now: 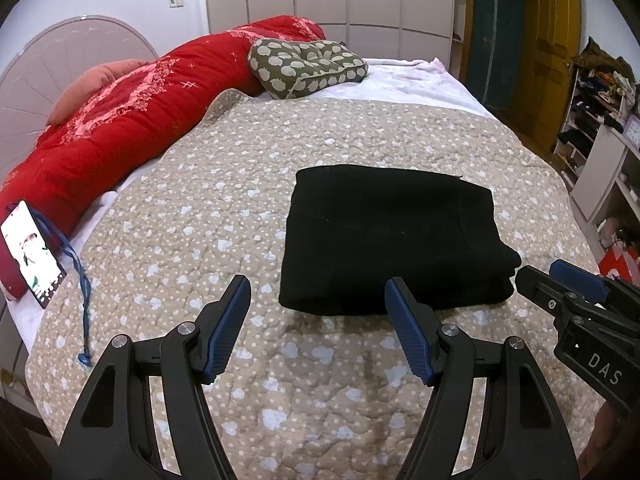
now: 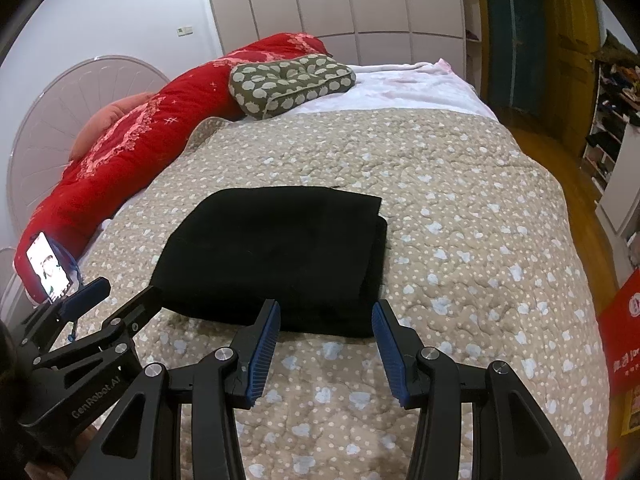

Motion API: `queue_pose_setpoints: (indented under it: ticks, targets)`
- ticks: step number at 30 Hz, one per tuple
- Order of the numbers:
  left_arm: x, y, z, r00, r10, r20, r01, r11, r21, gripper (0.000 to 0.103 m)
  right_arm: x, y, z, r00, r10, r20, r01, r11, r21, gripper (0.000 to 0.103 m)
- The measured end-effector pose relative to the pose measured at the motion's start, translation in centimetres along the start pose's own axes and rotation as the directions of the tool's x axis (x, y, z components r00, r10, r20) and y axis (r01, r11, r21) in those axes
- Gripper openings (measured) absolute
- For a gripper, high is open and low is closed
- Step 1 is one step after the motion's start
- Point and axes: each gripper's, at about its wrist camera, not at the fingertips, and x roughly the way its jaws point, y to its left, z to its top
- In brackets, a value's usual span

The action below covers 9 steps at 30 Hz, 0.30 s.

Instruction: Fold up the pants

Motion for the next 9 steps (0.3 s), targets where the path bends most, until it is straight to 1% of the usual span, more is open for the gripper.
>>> queue_pose_setpoints:
  ticks: [5,9]
  targets:
    - [0.2,0.0,-0.1,1.000,-0.006,0.008,0.006,1.000,-0.001,0.070,0.3,-1.1,-0.4,1.000,-0.010,-0.009,0.010,1.000,0.018,0.046]
    - [0.6,-0.2,0.1,1.000,-0.015,0.002,0.015,1.000,0.005,0.070,0.9,-2.8,-0.8,0.999,-0.032,-0.016,0.033,0.999,0.034,0.046]
